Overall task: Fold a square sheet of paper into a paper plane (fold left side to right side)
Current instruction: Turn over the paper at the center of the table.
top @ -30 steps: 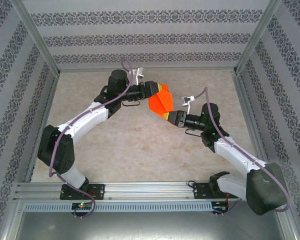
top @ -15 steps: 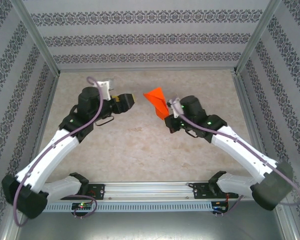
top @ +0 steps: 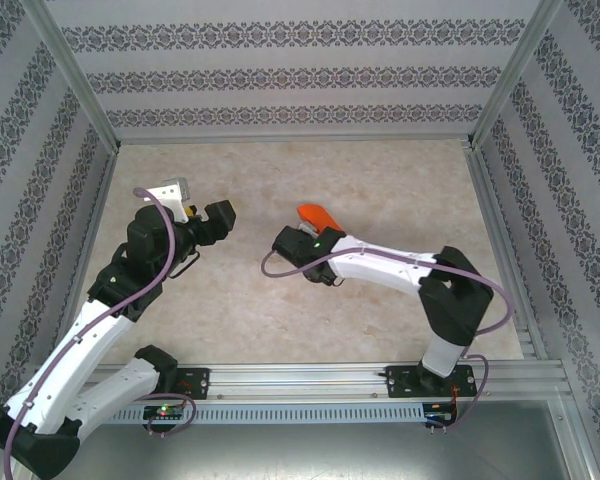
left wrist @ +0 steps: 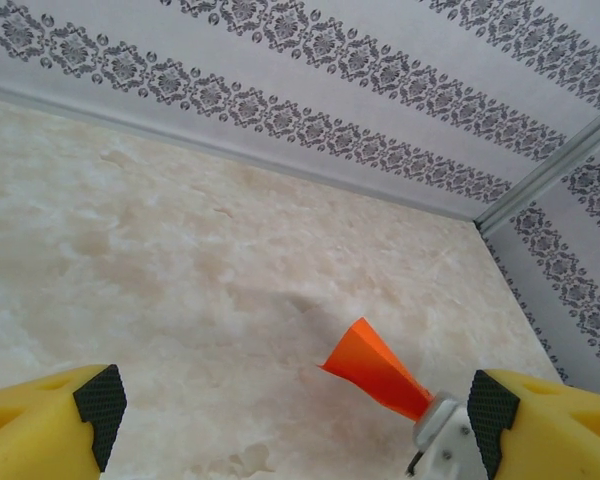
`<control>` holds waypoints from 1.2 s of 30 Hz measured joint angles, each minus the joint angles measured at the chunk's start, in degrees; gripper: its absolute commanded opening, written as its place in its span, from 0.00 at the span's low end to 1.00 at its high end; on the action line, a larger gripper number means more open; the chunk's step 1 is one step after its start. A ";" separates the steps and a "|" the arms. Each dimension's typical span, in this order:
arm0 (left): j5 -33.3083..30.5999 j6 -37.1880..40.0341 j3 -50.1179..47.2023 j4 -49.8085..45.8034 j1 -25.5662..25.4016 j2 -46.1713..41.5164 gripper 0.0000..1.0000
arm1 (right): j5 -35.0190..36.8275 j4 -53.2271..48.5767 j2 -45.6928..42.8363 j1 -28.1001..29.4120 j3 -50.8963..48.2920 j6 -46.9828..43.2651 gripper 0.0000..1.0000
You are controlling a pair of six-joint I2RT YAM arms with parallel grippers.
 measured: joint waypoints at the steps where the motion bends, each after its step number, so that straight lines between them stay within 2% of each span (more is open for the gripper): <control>1: -0.11 0.00 0.00 -0.04 0.00 0.13 0.91 | 1.95 -0.20 1.31 0.50 0.00 -0.44 0.07; 6: -0.26 0.04 -0.04 -0.07 0.00 1.20 0.91 | 7.13 -0.52 7.45 3.72 -0.09 -1.18 0.11; 10: -0.26 0.20 -0.11 -0.09 0.00 1.75 0.91 | 6.23 -0.83 9.60 7.08 -1.38 -1.14 0.26; 16: -0.22 0.20 -0.11 -0.09 0.00 2.23 0.92 | -6.25 -2.47 7.15 9.94 -3.63 -0.11 0.66; 17: -0.22 0.17 -0.22 -0.07 0.00 2.45 0.92 | -9.16 -2.93 5.73 9.97 -4.04 0.13 0.83; 18: -0.17 0.15 -0.46 -0.04 0.00 2.75 0.92 | -11.87 -3.10 4.04 9.94 -4.39 0.46 0.90; 20: 0.09 0.04 -1.14 -0.02 0.00 3.39 0.92 | -17.11 -3.56 0.02 9.94 -4.98 0.87 0.96; 26: 5.55 -3.02 -5.27 3.08 0.00 8.66 0.90 | -33.14 -1.36 -15.30 7.06 -7.91 2.60 0.98; 32: 16.46 -7.93 -9.55 11.96 -0.02 19.52 0.88 | -44.26 7.13 -28.04 -6.49 -14.25 8.28 0.98; 36: 23.02 -11.26 -9.77 19.17 -0.74 29.42 0.88 | -52.41 17.00 -34.49 -16.24 -20.76 14.67 0.98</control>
